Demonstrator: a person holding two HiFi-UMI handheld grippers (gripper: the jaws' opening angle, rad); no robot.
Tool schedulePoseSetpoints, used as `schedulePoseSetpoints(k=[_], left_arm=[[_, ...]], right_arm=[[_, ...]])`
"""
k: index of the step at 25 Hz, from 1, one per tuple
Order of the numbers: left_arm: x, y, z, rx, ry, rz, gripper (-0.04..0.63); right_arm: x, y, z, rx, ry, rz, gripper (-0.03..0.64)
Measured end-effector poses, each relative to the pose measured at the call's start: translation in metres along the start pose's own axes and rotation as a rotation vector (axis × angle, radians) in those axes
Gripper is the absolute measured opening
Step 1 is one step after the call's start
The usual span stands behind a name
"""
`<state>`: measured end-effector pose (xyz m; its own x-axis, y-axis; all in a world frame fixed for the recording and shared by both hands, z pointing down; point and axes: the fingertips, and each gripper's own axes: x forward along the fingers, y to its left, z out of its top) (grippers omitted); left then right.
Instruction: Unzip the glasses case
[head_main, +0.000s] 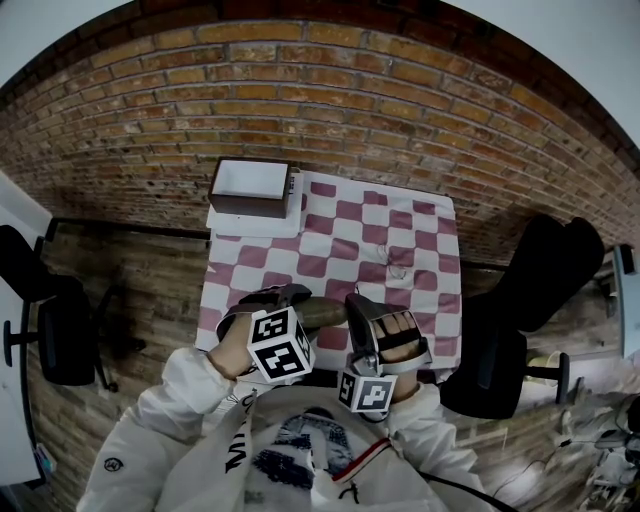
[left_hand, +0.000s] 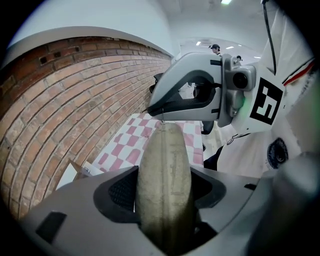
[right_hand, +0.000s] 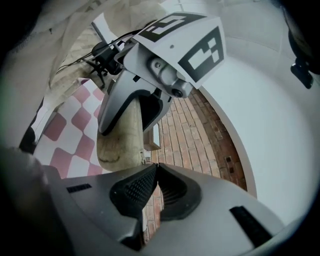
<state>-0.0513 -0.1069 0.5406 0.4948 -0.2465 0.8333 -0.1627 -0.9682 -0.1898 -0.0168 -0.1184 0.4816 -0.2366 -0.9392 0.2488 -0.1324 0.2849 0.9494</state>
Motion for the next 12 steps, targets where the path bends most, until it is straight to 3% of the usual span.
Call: schedulePoseSetpoints(k=[6, 12], left_arm=[[-0.008, 0.01, -0.006, -0.054, -0.054, 0.022, 0.285], [-0.016, 0.018, -0.002, -0.132, -0.142, 0.016, 0.285]], right_arm=[[-0.004, -0.005, 0.005, 0.183, -0.074, 0.047, 0.018], [-0.007, -0.016, 0.001, 0.34, -0.082, 0.084, 0.02]])
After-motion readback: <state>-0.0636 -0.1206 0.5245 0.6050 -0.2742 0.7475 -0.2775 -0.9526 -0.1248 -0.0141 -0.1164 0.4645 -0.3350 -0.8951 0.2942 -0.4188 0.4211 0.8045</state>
